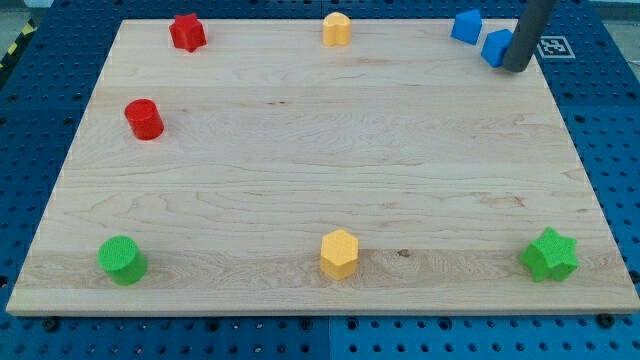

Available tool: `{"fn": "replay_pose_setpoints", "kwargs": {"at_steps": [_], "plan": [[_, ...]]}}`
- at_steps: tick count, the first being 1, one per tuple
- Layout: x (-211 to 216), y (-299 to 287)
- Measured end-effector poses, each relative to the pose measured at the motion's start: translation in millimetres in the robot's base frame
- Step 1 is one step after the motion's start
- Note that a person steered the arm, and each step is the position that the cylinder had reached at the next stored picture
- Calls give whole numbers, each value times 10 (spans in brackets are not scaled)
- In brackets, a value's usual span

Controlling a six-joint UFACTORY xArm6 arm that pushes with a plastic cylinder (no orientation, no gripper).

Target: Move your arm diagonal to the yellow heart

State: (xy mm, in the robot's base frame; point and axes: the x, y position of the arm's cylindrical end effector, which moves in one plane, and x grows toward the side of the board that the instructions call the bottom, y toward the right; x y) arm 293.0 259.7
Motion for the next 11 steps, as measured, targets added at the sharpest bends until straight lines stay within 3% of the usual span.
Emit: {"fn": "replay_pose_setpoints", "kwargs": {"at_steps": [1,3,4,5,11], "plan": [[92,-277],[289,-1897],[181,-2553],[-172,-2842],[-382,-2843]]}}
